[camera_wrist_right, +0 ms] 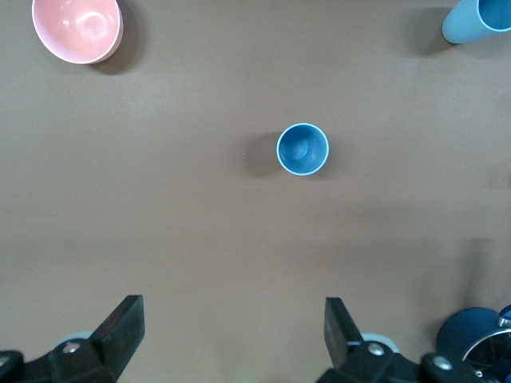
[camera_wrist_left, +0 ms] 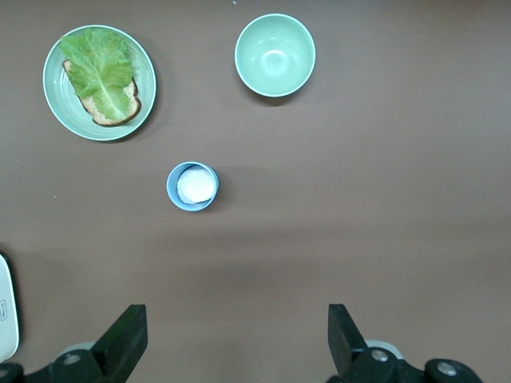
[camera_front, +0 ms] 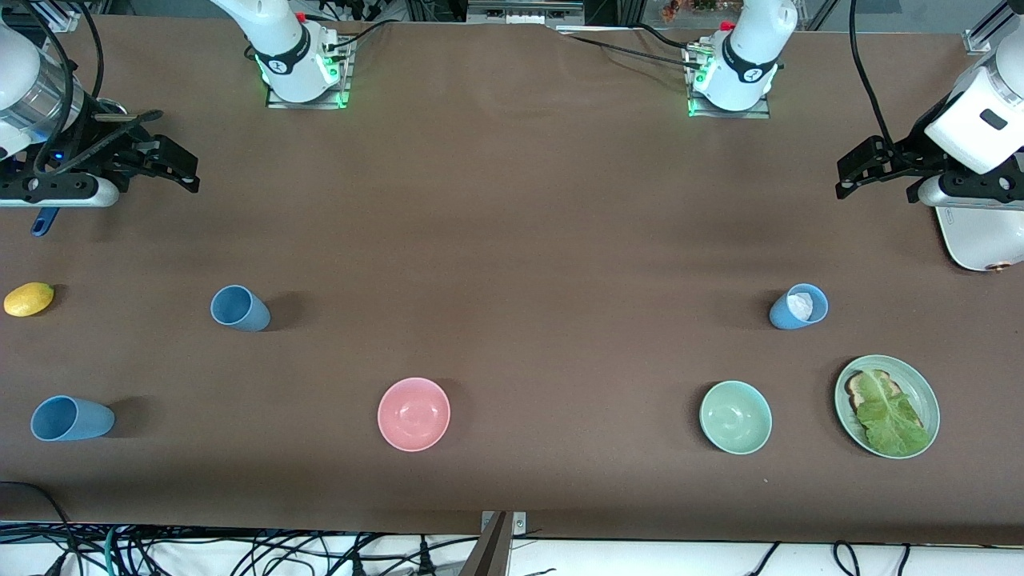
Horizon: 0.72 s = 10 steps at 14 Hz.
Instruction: Stack blue cups with both arms
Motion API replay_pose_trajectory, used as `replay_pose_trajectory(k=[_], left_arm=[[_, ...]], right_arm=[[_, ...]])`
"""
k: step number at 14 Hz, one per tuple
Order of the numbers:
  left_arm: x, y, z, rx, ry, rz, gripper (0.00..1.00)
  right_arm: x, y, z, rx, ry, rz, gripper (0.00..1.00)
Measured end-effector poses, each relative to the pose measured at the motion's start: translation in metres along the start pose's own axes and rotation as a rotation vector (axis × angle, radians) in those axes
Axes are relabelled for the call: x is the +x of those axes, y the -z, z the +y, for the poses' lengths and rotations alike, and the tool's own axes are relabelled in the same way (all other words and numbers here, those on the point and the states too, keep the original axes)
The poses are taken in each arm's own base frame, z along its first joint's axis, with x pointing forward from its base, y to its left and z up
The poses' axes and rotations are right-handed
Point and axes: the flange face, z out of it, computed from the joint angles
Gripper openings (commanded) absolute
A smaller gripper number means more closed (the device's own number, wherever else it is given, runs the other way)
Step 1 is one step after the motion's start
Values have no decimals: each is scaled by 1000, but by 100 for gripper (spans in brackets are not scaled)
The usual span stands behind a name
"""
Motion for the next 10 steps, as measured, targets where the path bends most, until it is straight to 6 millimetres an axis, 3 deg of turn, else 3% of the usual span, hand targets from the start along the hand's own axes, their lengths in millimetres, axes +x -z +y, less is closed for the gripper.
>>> replay_pose_trajectory(k=[10], left_arm=[[-3,0,-1,1,1,-22,100]], right_arm=[[-2,4,-7,-1,12,-4,100]])
